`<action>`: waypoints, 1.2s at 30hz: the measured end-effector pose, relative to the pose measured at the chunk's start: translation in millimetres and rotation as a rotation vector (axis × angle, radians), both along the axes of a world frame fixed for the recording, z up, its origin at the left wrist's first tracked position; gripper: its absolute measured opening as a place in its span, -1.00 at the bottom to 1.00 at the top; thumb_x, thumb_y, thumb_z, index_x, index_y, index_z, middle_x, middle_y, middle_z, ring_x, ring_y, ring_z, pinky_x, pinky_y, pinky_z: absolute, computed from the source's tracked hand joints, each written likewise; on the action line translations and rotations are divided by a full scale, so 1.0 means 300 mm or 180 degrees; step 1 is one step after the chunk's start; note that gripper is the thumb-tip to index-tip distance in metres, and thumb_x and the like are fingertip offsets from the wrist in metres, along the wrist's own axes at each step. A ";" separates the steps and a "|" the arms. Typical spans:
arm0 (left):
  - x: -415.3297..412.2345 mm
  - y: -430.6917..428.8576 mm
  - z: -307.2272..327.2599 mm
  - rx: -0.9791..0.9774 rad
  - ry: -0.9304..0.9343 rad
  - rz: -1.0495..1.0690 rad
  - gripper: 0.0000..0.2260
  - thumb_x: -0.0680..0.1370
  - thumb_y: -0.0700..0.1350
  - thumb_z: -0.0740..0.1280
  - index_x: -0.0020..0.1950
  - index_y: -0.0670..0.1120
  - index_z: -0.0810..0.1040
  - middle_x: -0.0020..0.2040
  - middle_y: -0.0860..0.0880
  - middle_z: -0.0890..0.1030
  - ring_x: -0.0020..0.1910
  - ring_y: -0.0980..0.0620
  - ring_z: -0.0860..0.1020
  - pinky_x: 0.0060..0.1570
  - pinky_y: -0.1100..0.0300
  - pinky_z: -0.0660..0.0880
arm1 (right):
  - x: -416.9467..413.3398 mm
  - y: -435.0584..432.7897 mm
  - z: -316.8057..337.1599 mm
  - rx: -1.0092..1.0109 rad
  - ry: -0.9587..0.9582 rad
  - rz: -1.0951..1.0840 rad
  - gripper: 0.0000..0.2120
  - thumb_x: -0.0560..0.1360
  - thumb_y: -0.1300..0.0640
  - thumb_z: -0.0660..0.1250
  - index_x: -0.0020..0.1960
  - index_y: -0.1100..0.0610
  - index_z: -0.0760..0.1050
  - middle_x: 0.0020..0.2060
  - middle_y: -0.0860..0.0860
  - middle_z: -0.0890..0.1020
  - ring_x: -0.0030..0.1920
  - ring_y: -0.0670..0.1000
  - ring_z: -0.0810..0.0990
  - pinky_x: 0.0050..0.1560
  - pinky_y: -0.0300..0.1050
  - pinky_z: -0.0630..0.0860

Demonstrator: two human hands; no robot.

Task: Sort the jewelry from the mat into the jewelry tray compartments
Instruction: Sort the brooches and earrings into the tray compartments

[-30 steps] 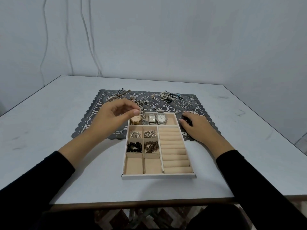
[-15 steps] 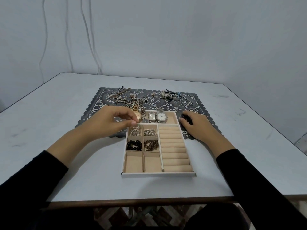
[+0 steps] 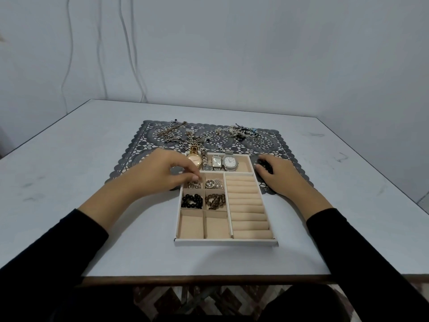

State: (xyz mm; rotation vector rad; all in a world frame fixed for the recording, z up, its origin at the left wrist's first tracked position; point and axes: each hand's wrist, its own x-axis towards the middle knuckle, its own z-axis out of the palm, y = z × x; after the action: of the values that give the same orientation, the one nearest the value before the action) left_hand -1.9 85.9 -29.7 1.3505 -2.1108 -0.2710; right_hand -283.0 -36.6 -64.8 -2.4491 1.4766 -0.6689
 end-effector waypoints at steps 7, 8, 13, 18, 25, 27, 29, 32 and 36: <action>-0.006 -0.007 -0.011 -0.0045 0.0097 0.0025 -0.88 0.44 0.00 0.47 -0.05 0.10 0.72 -0.17 0.15 0.68 -0.13 0.12 0.63 -0.11 0.21 0.56 | 0.001 0.001 0.003 0.0004 -0.0014 0.0010 -0.63 0.59 0.02 0.21 0.35 0.15 0.43 0.21 0.07 0.58 0.20 0.07 0.52 0.11 -0.17 0.36; -0.003 -0.009 -0.013 -0.0018 0.0158 0.0028 -0.87 0.43 0.02 0.47 -0.04 0.08 0.73 -0.16 0.14 0.68 -0.12 0.11 0.64 -0.09 0.19 0.56 | 0.001 0.001 0.004 0.0007 -0.0015 0.0013 -0.63 0.59 0.02 0.21 0.34 0.15 0.44 0.20 0.07 0.58 0.19 0.07 0.52 0.10 -0.17 0.36; 0.006 -0.011 -0.004 0.0149 0.0649 0.0193 -0.83 0.39 0.05 0.47 -0.06 0.06 0.73 -0.13 0.18 0.67 -0.05 0.17 0.62 -0.02 0.35 0.48 | -0.003 0.000 0.002 0.0027 -0.0019 0.0022 -0.64 0.59 0.02 0.21 0.33 0.15 0.44 0.19 0.07 0.59 0.17 0.05 0.52 0.03 -0.23 0.33; 0.028 -0.038 -0.019 -0.0009 0.0748 0.0615 -0.90 0.50 -0.09 0.45 -0.02 0.05 0.69 -0.11 0.18 0.67 -0.07 0.26 0.60 -0.08 0.52 0.42 | -0.003 -0.005 -0.001 0.0041 0.0003 0.0009 -0.64 0.59 0.02 0.22 0.32 0.15 0.45 0.19 0.07 0.59 0.18 0.05 0.52 0.02 -0.25 0.30; 0.096 -0.130 -0.047 -0.0406 0.0403 0.1158 -0.80 0.62 -0.09 0.28 0.20 -0.02 0.60 0.09 0.09 0.63 0.11 0.15 0.54 0.20 0.18 0.44 | 0.002 -0.042 -0.013 -0.0127 -0.0103 -0.0003 -0.73 0.58 0.12 0.22 0.22 0.19 0.52 0.10 0.10 0.60 0.14 0.08 0.52 0.05 -0.20 0.33; 0.125 -0.168 -0.057 -0.0219 0.0109 0.1230 -0.76 0.64 -0.09 0.23 0.27 -0.04 0.56 0.18 0.02 0.61 0.17 0.10 0.50 0.22 0.13 0.40 | 0.010 -0.065 -0.010 -0.0223 -0.0155 -0.0064 -0.75 0.57 0.14 0.23 0.20 0.19 0.53 0.08 0.11 0.60 0.12 0.08 0.52 0.03 -0.23 0.31; 0.151 -0.212 -0.069 -0.0045 -0.0186 0.1252 -0.74 0.65 -0.08 0.21 0.31 -0.05 0.53 0.23 -0.03 0.59 0.22 0.03 0.49 0.19 0.12 0.37 | 0.021 -0.099 -0.004 -0.0263 -0.0227 -0.0125 -0.74 0.58 0.14 0.23 0.20 0.19 0.53 0.06 0.11 0.60 0.10 0.07 0.52 0.00 -0.25 0.29; 0.176 -0.273 -0.075 0.0068 -0.0431 0.1206 -0.73 0.65 -0.05 0.21 0.32 -0.02 0.52 0.29 -0.03 0.55 0.24 -0.01 0.49 0.19 0.11 0.38 | 0.048 -0.158 0.013 -0.0301 -0.0263 -0.0098 -0.74 0.58 0.12 0.23 0.22 0.16 0.54 0.09 0.09 0.62 0.12 0.05 0.53 0.03 -0.27 0.29; 0.193 -0.349 -0.069 0.0057 -0.0562 0.1139 -0.69 0.65 -0.02 0.20 0.37 -0.01 0.48 0.35 -0.02 0.51 0.34 -0.02 0.44 0.31 0.06 0.33 | 0.107 -0.236 0.036 -0.0246 -0.0441 0.0044 -0.75 0.56 0.10 0.29 0.20 0.11 0.57 0.09 0.03 0.64 0.10 0.01 0.55 0.10 -0.25 0.35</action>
State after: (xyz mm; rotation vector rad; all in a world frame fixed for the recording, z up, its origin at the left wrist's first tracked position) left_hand 56.0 -19.0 -50.4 1.7854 -1.9582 -0.0228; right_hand -251.0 -107.5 -54.0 -2.4114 1.4053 -0.8892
